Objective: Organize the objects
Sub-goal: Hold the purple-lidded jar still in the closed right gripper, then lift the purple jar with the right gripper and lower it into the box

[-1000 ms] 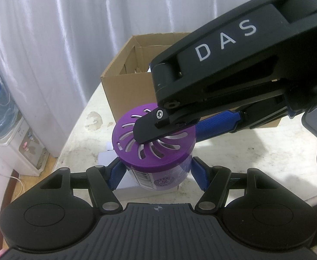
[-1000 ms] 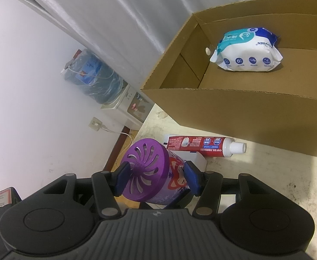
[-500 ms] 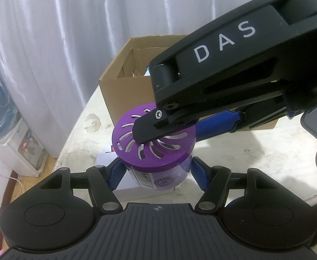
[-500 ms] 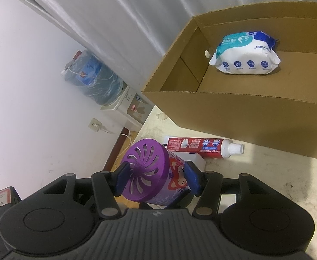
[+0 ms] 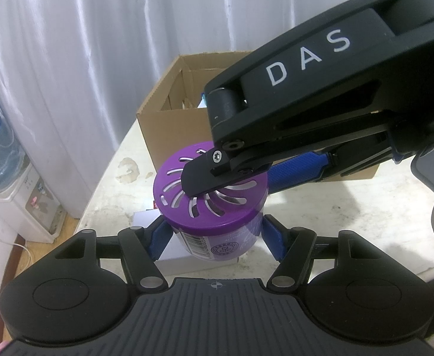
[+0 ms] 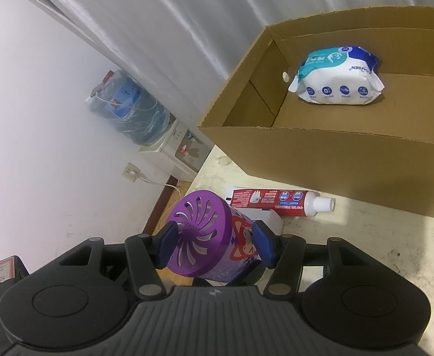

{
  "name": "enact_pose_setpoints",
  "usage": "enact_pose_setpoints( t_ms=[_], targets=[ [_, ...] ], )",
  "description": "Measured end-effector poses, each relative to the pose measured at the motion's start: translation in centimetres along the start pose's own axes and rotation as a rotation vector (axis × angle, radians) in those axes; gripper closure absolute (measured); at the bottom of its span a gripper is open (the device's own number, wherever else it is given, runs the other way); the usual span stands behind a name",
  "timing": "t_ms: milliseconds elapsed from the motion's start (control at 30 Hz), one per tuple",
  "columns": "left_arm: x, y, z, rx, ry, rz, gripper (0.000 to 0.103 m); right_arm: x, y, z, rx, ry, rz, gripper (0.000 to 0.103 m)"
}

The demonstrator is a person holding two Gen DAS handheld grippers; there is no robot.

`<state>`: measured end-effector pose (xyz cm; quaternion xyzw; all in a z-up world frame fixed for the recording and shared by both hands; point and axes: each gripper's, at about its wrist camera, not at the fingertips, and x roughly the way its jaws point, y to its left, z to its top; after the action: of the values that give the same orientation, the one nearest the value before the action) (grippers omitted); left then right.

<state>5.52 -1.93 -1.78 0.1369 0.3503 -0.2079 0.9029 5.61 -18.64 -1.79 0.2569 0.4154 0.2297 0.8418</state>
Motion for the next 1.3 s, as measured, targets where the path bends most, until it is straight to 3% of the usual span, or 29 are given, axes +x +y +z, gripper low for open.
enact_pose_setpoints(
  t_ms=[967, 1300],
  targets=[
    [-0.8, -0.2, -0.5, 0.026, -0.028, 0.005, 0.038, -1.3, -0.1, -0.1, 0.011, -0.033, 0.007, 0.044],
    [-2.0, -0.2, 1.1, 0.059, -0.092, 0.012, 0.038, -3.2, 0.8, 1.0, -0.014, -0.094, 0.024, 0.044]
  ],
)
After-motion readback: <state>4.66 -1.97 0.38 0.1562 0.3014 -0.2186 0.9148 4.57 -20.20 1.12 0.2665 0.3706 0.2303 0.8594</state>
